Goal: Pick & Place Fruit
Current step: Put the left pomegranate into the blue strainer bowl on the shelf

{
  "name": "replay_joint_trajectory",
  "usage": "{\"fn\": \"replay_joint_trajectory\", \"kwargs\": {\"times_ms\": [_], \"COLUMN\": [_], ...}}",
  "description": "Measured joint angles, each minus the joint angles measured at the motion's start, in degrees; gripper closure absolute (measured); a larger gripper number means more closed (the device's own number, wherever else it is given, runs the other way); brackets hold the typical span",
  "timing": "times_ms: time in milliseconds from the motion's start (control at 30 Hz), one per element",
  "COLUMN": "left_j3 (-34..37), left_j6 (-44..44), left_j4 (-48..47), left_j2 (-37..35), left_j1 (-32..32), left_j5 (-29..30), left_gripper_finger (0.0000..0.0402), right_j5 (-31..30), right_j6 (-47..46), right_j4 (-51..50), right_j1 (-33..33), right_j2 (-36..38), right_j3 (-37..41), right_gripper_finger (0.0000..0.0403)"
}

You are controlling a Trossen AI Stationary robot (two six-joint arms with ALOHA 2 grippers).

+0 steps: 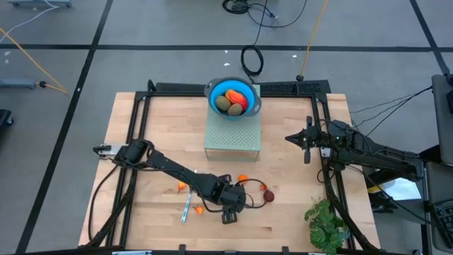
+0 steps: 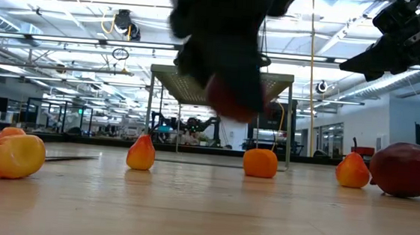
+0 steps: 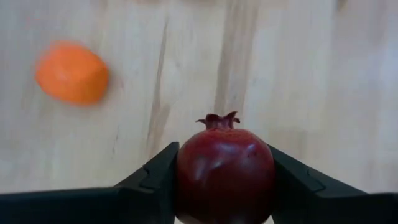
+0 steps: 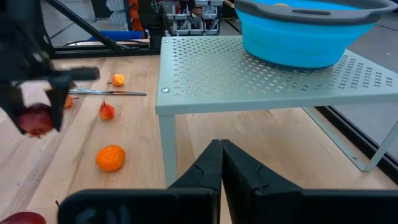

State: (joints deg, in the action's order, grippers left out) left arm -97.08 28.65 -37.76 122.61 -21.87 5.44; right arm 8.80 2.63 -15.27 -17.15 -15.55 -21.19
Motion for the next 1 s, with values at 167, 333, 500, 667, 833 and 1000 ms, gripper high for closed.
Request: {"fn": "replay_joint_trajectory", "kwargs": {"times_ms": [167, 333, 500, 667, 833, 1000], "left_j3": [-6.3, -11.2, -15.2, -17.8, -18.9, -18.9], "left_j6": [0.1, 1.7, 4.3, 6.7, 7.9, 8.1], "left_j4": [-3.7, -5.3, -5.2, -4.0, 0.1, 5.4], "left_j2": [-0.1, -0.1, -0.1, -0.1, -0.1, -0.1], "left_j1": [0.0, 0.0, 0.0, 0.0, -0.2, -0.3], "left_j5": [0.0, 0.0, 0.6, 0.6, 0.6, 0.6], "left_gripper_finger": [0.0233, 0.0222, 0.0228, 0.0233, 0.0226, 0.0232], "right_j5": [0.0, 0.0, 0.2, 0.2, 0.2, 0.2], "right_j6": [0.0, 0.0, 0.0, 0.0, 0.0, 0.0], "right_j4": [0.0, 0.0, 0.0, 0.0, 0.0, 0.0], "right_j1": [0.0, 0.0, 0.0, 0.0, 0.0, 0.0], "right_j2": [0.0, 0.0, 0.0, 0.0, 0.0, 0.0], "right_j3": [0.0, 0.0, 0.0, 0.0, 0.0, 0.0], "right_gripper_finger": [0.0403, 0.0403, 0.0403, 0.0403, 0.0403, 0.0403]}}
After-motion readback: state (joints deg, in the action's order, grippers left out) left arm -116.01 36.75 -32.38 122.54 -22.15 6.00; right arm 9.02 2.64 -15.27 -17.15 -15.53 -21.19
